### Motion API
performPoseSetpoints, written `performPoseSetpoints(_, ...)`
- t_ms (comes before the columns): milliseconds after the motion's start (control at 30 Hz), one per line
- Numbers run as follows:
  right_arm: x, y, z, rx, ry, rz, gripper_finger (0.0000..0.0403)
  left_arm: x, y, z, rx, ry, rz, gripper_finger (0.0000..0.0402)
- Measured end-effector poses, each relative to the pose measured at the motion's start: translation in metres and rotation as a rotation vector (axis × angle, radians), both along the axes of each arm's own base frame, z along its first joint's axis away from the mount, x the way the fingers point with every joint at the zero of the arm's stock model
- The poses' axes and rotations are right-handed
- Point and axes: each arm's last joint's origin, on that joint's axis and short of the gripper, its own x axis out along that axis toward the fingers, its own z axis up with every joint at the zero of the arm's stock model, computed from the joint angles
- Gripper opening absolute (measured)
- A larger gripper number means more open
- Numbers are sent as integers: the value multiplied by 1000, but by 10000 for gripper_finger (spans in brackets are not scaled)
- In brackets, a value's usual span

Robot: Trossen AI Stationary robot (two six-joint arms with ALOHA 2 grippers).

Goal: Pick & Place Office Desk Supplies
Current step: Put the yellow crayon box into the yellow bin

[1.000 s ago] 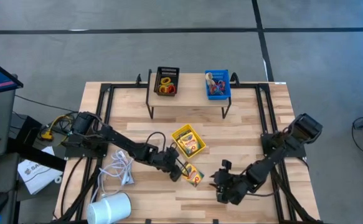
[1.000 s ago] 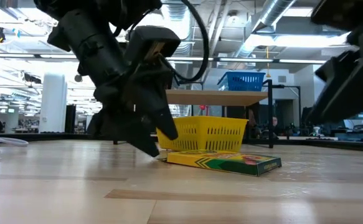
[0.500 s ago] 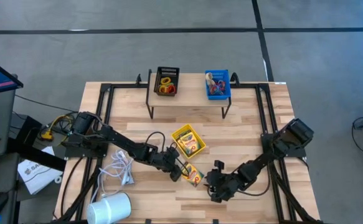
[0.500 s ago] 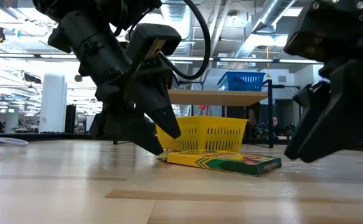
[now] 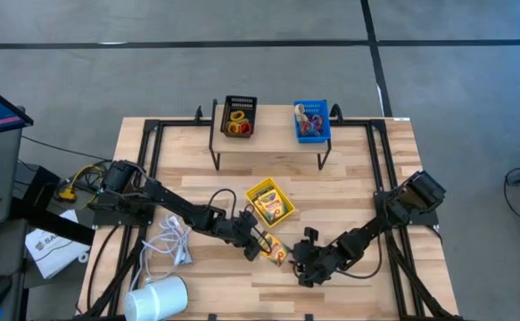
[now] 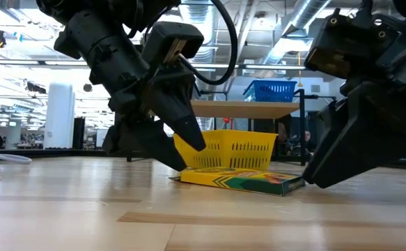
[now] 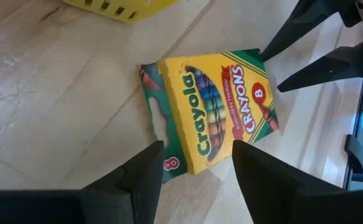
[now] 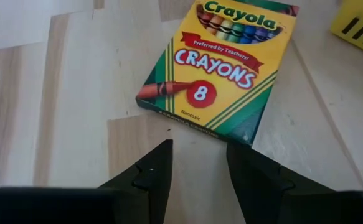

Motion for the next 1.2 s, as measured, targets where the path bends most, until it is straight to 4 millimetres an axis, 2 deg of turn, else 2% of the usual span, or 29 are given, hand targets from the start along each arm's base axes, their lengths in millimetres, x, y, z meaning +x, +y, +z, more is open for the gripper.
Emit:
performPoseSetpoints(300,0,0,0,-6,-1,2,150,1,0,2,2,-22,-9,186)
performPoseSetpoints(500,0,0,0,-6,-1,3,150,-3,4,-4,39,48,15,186)
performPoseSetpoints(800,0,0,0,-3,-4,3,150,5,1,-21,0,28,14,186)
performPoseSetpoints(1033,0,0,0,0,-3,6,150,9,-1,-22,-25,-12,1,186)
performPoseSetpoints(1133,0,1,0,-1,-3,6,150,9,-1,-22,-31,-14,-9,175)
performPoseSetpoints(1200,0,0,0,-1,-3,6,150,9,-1,-22,-20,-23,-22,153)
